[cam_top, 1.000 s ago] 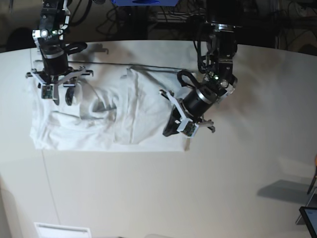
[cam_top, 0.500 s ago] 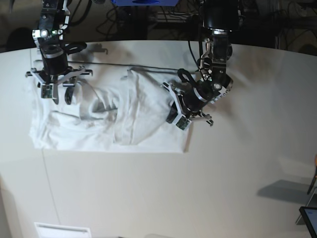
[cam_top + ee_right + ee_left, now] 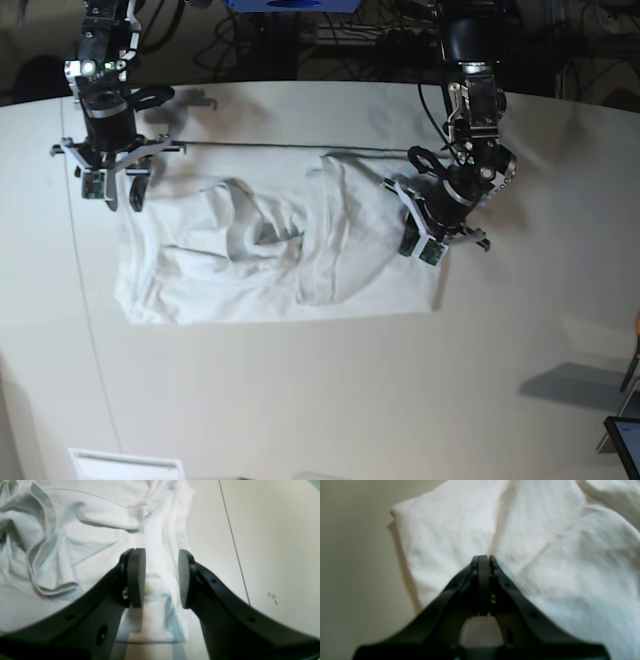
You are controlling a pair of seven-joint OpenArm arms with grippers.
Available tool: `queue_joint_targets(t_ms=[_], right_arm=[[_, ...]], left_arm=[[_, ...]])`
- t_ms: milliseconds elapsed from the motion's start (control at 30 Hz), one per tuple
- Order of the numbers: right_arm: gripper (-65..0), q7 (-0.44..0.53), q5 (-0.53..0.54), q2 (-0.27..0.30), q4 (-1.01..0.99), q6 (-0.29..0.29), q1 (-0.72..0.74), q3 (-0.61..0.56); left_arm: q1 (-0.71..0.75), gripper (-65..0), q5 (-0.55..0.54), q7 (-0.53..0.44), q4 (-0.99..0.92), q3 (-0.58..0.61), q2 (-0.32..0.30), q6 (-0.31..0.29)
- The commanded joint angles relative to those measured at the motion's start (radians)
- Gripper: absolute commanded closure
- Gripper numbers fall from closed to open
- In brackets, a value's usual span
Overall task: Fold the T-shirt properly
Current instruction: 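Pull the grasped layer with the left gripper away from the right gripper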
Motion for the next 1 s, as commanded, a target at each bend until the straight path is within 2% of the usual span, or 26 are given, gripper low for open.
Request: queue_joint_targets(t_ms=[0, 633, 800, 967], right_arm=[[-21.2, 0.029, 0.007, 0.003, 0.016, -0.002, 0.003, 0.003], [-21.2, 0.029, 0.008, 0.003, 0.016, -0.002, 0.003, 0.002], [-21.2, 0.029, 0.008, 0.003, 0.015, -0.002, 0.003, -0.001], [-21.2, 0.029, 0.008, 0.001, -0.016, -0.002, 0.020, -0.005]], left_arm=[[0.007, 0.0, 0.062, 0.077, -0.005, -0.001, -0.015, 0.009], [-0.119, 0.0, 0.062, 0.077, -0.038, 0.010, -0.001, 0.008], [-0.109, 0.0, 0.062, 0.085, 0.067, 0.000, 0.001, 0.006], [-0.079, 0.0, 0.060, 0.189, 0.242, -0.030, -0.004, 0.006]])
